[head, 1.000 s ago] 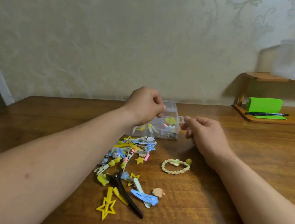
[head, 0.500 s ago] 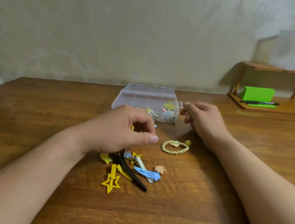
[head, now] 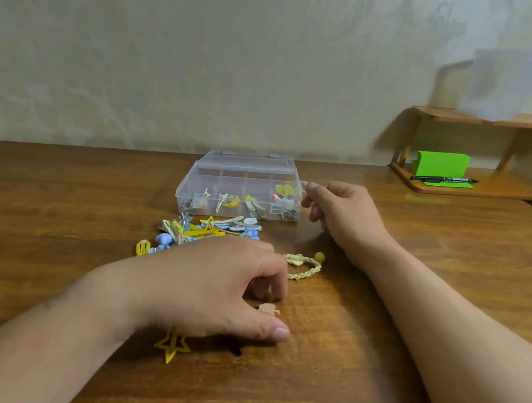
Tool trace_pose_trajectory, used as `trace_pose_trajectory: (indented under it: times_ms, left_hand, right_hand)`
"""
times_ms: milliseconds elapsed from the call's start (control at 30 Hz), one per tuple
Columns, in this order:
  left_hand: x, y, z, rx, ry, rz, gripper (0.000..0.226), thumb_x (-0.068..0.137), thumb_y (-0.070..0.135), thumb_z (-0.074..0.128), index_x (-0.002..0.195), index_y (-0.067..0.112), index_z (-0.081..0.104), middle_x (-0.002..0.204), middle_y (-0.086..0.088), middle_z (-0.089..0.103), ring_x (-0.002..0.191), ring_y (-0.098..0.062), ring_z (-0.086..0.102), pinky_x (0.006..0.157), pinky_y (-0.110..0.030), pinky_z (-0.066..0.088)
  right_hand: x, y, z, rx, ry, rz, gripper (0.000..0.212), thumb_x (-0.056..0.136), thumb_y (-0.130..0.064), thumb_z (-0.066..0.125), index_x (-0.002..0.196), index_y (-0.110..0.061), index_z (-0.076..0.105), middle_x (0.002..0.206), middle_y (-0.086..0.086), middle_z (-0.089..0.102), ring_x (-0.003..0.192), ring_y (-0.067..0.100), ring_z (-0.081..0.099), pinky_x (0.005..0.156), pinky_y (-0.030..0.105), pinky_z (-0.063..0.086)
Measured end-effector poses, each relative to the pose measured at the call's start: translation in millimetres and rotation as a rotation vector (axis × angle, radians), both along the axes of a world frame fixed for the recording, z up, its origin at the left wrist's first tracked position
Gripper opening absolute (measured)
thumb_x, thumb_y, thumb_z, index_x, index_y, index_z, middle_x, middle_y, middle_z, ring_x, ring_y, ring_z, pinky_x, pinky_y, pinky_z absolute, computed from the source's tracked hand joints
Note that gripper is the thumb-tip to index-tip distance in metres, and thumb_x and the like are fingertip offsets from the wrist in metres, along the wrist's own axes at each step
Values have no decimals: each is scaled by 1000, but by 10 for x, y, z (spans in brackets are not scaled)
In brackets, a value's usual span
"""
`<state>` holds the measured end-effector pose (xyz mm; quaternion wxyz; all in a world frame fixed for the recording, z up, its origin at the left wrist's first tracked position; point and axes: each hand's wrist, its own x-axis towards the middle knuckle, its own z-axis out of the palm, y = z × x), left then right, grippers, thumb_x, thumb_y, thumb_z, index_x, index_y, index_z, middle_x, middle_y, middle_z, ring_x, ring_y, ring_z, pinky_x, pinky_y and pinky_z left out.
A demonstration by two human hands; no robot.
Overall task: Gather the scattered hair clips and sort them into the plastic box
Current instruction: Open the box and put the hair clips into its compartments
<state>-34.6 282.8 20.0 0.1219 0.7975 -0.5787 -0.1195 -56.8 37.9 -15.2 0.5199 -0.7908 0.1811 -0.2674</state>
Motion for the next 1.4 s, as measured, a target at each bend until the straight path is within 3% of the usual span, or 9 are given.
trace_pose_trajectory:
  times_ms: [200,367,633,700,767,900,1033,1267,1400]
  left_hand:
    - [-43,-98,-52,-54,-25,45,11,93,45,73,91,36,66,90,16,64,88,-3,63,76,-28,55]
    - [40,-90,-65,-131,37,105,16,101,29,67,85,30,69,77,16,66,71,-1,59,63,-16,43]
    - [490,-116,114,-449,255,369,15,106,32,63,96,26,72,84,5,71,73,-8,63,72,-33,51]
    - [708,-243,211,-492,241,439,16,108,27,62,97,20,71,77,8,67,60,3,56,62,-20,46]
    - [960,-400,314,-474,190,502,16,108,25,62,96,18,70,75,5,66,51,4,53,51,-12,40]
    - [1370,-705,362,-344,160,564,18,106,25,65,94,14,73,78,-7,70,66,-18,57,61,-28,47]
    - [1464,-973,290,-279,109,542,12,102,21,71,92,16,75,88,-6,77,72,-16,64,73,-32,54]
    - [1531,-1294,219,-353,40,576,9,95,21,78,86,22,74,84,-2,78,73,-23,70,71,-38,60]
    - [1626,-1413,336,-370,11,631,12,94,20,78,83,22,72,86,-1,78,78,-22,71,58,-27,50]
  right_hand:
    - [1,3,-1,-3,-7,11,38,102,-43,63,83,-13,79,63,-4,67,49,-1,50,64,30,43]
    - [-8,-6,-2,5,-3,12,40,102,-45,63,84,-14,79,66,-3,68,50,-1,52,65,30,45]
    - [-20,-17,11,30,16,20,41,102,-48,62,84,-16,79,69,0,71,57,5,55,66,32,47]
    - [-15,-21,12,28,24,25,41,103,-48,61,84,-17,79,70,1,71,58,7,55,65,32,47]
    - [-22,-21,16,22,30,32,40,103,-46,60,84,-17,79,71,1,72,57,7,55,65,31,46]
    - [-34,-13,20,19,17,35,39,104,-44,60,83,-18,78,68,-1,71,54,3,54,64,30,45]
    - [-32,-7,26,14,23,33,38,104,-43,60,83,-18,78,68,-2,71,52,0,54,64,29,45]
    - [-37,-4,33,8,13,29,37,104,-42,60,84,-17,79,68,-2,71,49,-6,55,60,26,44]
    - [-44,-6,32,6,16,35,38,105,-41,59,84,-17,79,70,-2,72,53,-6,58,62,25,47]
